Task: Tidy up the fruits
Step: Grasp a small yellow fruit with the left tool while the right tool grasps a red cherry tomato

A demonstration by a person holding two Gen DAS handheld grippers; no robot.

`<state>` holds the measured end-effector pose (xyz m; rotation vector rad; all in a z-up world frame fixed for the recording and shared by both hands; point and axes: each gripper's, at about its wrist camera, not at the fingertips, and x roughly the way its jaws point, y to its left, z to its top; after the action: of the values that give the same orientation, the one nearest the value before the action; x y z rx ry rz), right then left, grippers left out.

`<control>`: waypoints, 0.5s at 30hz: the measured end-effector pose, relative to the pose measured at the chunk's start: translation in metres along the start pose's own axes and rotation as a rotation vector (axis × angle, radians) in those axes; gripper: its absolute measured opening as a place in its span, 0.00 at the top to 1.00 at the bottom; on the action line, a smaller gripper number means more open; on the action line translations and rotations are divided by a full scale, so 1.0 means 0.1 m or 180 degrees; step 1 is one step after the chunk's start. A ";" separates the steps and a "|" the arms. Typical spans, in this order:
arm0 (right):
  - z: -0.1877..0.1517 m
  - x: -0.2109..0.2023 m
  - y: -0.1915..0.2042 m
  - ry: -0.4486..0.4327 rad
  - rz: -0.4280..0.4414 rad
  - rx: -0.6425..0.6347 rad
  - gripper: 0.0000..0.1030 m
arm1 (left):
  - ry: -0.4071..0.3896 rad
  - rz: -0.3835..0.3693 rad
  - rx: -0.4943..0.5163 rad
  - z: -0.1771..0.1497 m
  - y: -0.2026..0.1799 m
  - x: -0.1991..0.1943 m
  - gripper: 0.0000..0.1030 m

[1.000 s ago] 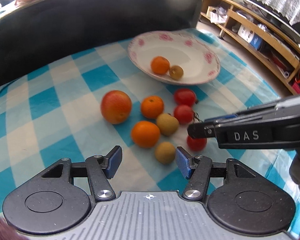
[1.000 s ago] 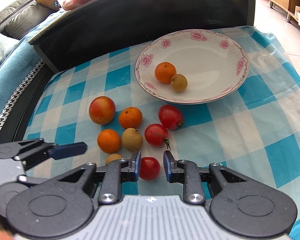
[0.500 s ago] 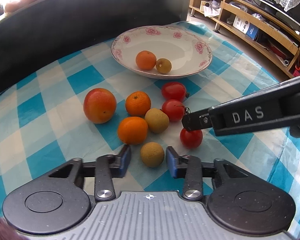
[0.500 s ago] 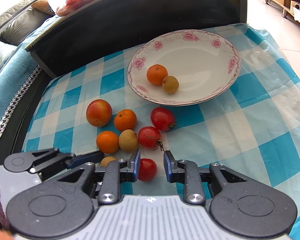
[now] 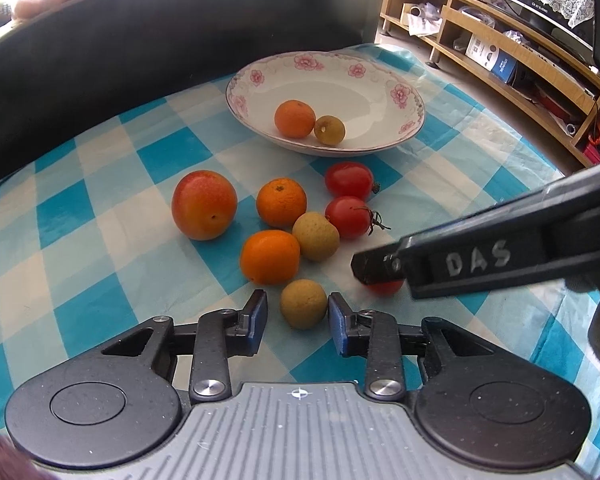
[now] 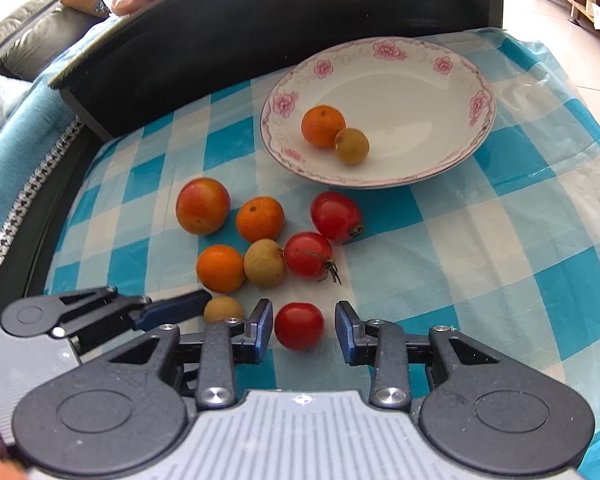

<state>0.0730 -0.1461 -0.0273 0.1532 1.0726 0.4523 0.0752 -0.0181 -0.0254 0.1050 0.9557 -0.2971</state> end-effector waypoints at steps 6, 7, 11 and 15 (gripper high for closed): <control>-0.03 0.00 0.05 0.0008 -0.0107 -0.0161 0.66 | -0.0035 0.0052 0.0067 0.00 -0.02 0.02 0.58; -0.04 0.00 0.06 0.0013 -0.0127 -0.0192 0.69 | -0.0032 0.0051 0.0081 0.00 -0.02 0.02 0.58; -0.06 -0.03 0.05 0.0026 -0.0179 -0.0222 0.70 | -0.0012 0.0057 0.0136 -0.01 -0.04 0.01 0.61; -0.10 -0.08 0.03 0.0006 -0.0236 -0.0216 0.70 | 0.0006 0.0050 0.0152 -0.01 -0.05 -0.01 0.66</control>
<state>0.0602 -0.1479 -0.0246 0.0529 1.0599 0.4215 0.0723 -0.0223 -0.0255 0.1564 0.9495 -0.3053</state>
